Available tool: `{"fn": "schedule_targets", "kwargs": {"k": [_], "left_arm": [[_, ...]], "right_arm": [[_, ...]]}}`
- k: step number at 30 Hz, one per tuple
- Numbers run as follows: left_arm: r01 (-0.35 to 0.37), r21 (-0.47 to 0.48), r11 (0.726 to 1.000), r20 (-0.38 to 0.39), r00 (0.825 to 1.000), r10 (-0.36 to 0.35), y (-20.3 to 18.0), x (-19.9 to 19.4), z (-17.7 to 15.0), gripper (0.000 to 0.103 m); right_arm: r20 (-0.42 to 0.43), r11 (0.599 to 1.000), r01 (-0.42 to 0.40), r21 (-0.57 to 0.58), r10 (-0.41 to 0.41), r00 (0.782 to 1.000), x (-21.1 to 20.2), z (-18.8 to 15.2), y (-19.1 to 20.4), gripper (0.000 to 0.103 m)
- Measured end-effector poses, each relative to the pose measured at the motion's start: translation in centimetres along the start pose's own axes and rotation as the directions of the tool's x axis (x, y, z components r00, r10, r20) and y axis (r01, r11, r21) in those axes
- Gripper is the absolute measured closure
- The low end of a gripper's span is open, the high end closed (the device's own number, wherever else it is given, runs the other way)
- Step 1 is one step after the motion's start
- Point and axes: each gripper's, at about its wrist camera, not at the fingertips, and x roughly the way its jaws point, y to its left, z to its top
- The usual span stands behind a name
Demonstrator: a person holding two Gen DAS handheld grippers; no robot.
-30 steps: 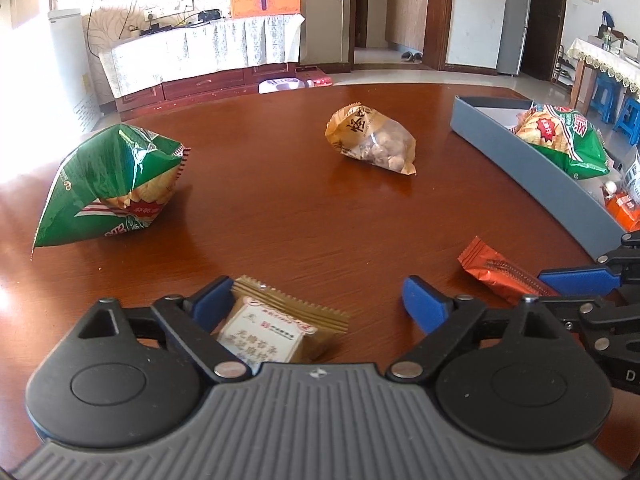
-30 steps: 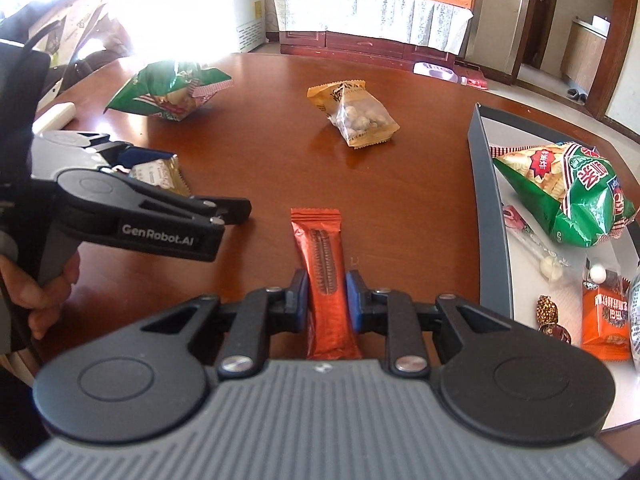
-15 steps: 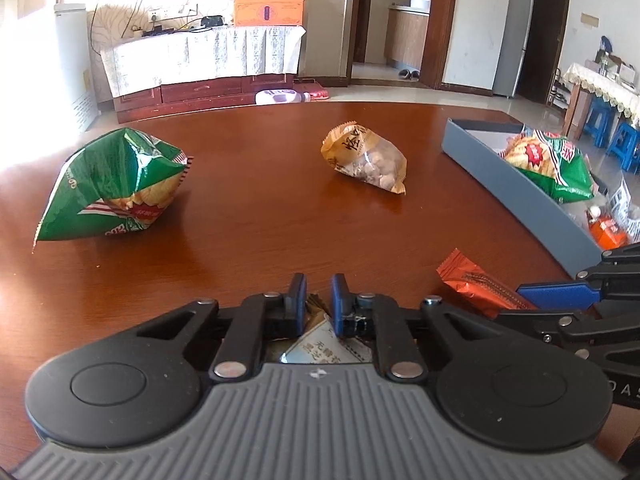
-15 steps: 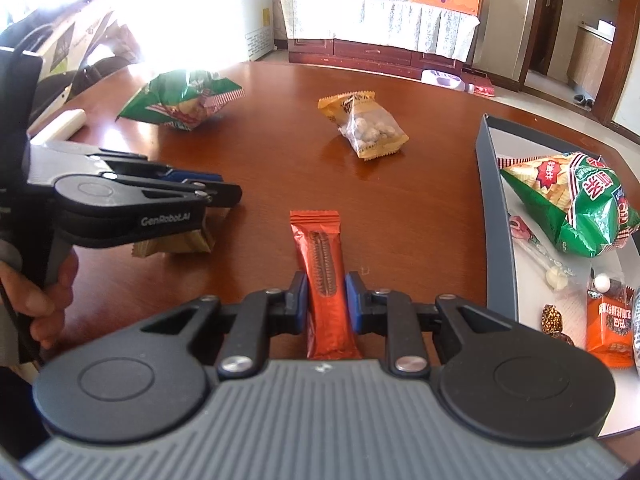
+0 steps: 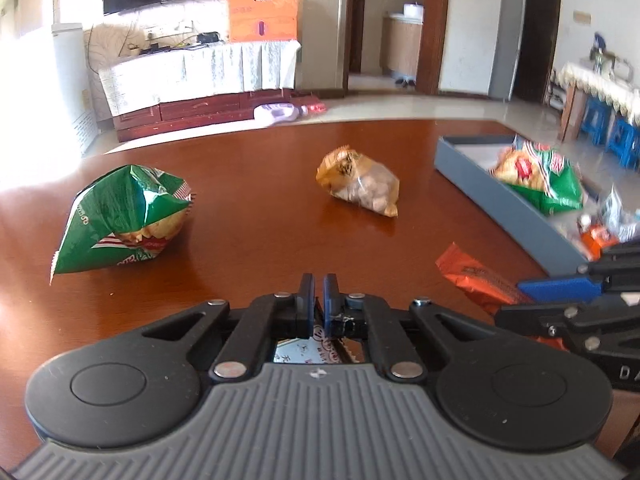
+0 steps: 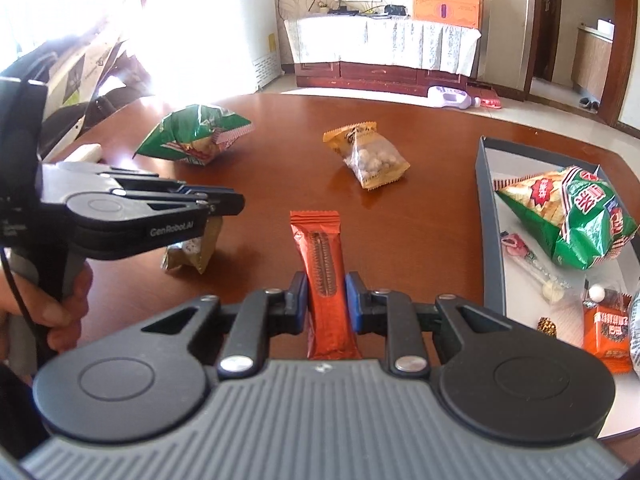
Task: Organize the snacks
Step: 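Lift the red bar with the right gripper while the left gripper grasps the beige cake packet, then carry the bar and cake packet over the grey box and open both grippers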
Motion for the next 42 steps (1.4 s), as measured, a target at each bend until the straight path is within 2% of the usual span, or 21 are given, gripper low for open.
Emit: {"fn": "schedule_targets", "kwargs": {"k": [1, 2, 3, 4, 5, 8, 11, 13, 15, 16, 18, 21, 25, 29, 34, 38, 42], "left_arm": [[-0.023, 0.008, 1.0, -0.001, 1.0, 0.023, -0.1, -0.1, -0.2, 0.093], [-0.038, 0.021, 0.999, -0.01, 0.999, 0.038, -0.1, 0.0, -0.5, 0.074], [-0.047, 0.033, 0.998, -0.021, 0.999, 0.047, -0.2, 0.1, -0.8, 0.037], [-0.058, 0.045, 0.997, -0.015, 0.998, 0.059, -0.3, -0.2, -1.2, 0.022], [-0.074, 0.058, 0.996, 0.002, 0.997, 0.074, -0.4, -0.6, -1.6, 0.012], [-0.071, 0.063, 0.995, -0.01, 0.997, 0.072, -0.4, -1.9, -2.4, 0.012], [-0.097, 0.051, 0.994, -0.021, 0.995, 0.098, -0.4, -3.6, -3.4, 0.011], [-0.13, 0.068, 0.989, -0.069, 0.989, 0.135, -0.6, -3.6, -4.6, 0.01], [-0.134, 0.048, 0.99, -0.066, 0.988, 0.137, -0.3, -3.4, -5.4, 0.01], [-0.117, 0.034, 0.993, -0.066, 0.991, 0.119, 0.0, -3.2, -5.2, 0.014], [-0.093, 0.005, 0.996, -0.054, 0.994, 0.093, 0.4, -2.8, -4.8, 0.052], [-0.082, 0.002, 0.997, -0.045, 0.996, 0.082, -0.1, -2.4, -4.1, 0.061], [-0.054, 0.012, 0.998, 0.013, 0.998, 0.054, -1.6, -3.2, -3.0, 0.062], [0.02, 0.012, 1.0, 0.088, 0.996, -0.021, -3.6, -4.2, -1.0, 0.062], [0.108, 0.013, 0.994, 0.119, 0.987, -0.109, -6.9, -3.6, 1.1, 0.062], [0.142, 0.032, 0.989, 0.126, 0.981, -0.145, -9.9, -2.8, 2.6, 0.062], [0.168, 0.049, 0.985, 0.132, 0.976, -0.173, -13.5, -1.8, 3.9, 0.061]], "right_arm": [[-0.004, 1.0, 0.0, -0.001, 0.0, 1.0, 0.1, 0.0, 0.0, 0.079], [-0.005, 1.0, -0.003, 0.001, 0.003, 1.0, 0.1, 0.1, -0.1, 0.079], [-0.005, 1.0, -0.007, 0.005, 0.007, 1.0, 0.2, 0.1, -0.1, 0.079], [-0.004, 1.0, -0.01, 0.008, 0.011, 1.0, 0.2, 0.2, -0.2, 0.079], [-0.005, 1.0, -0.015, 0.01, 0.015, 1.0, 0.2, 0.2, -0.2, 0.079], [-0.007, 1.0, -0.023, 0.007, 0.023, 1.0, 0.1, 0.0, -0.2, 0.079], [-0.005, 1.0, -0.027, 0.007, 0.028, 1.0, -0.2, -0.1, -0.4, 0.079], [-0.002, 1.0, -0.03, 0.008, 0.03, 1.0, -0.4, -0.1, -0.5, 0.079], [0.005, 0.999, -0.031, 0.005, 0.031, 0.999, -0.6, -0.1, -0.5, 0.079], [0.011, 0.999, -0.033, 0.008, 0.033, 0.999, -0.7, -0.1, -0.5, 0.079], [0.025, 0.999, -0.033, 0.01, 0.033, 0.999, -1.0, 0.0, -0.6, 0.079], [0.061, 1.0, -0.023, 0.006, 0.023, 0.998, -2.0, 0.2, -0.7, 0.079], [0.116, 1.0, 0.021, -0.006, -0.02, 0.993, -3.8, 0.6, -1.3, 0.079], [0.155, 0.997, 0.08, 0.02, -0.082, 0.985, -5.7, 0.4, -3.4, 0.079], [0.157, 0.988, 0.135, 0.081, -0.146, 0.977, -7.0, -0.4, -6.5, 0.079], [0.176, 0.981, 0.164, 0.106, -0.18, 0.968, -7.8, -0.9, -7.7, 0.079], [0.203, 0.967, 0.225, 0.118, -0.245, 0.948, -8.7, -1.0, -8.4, 0.079]]}}
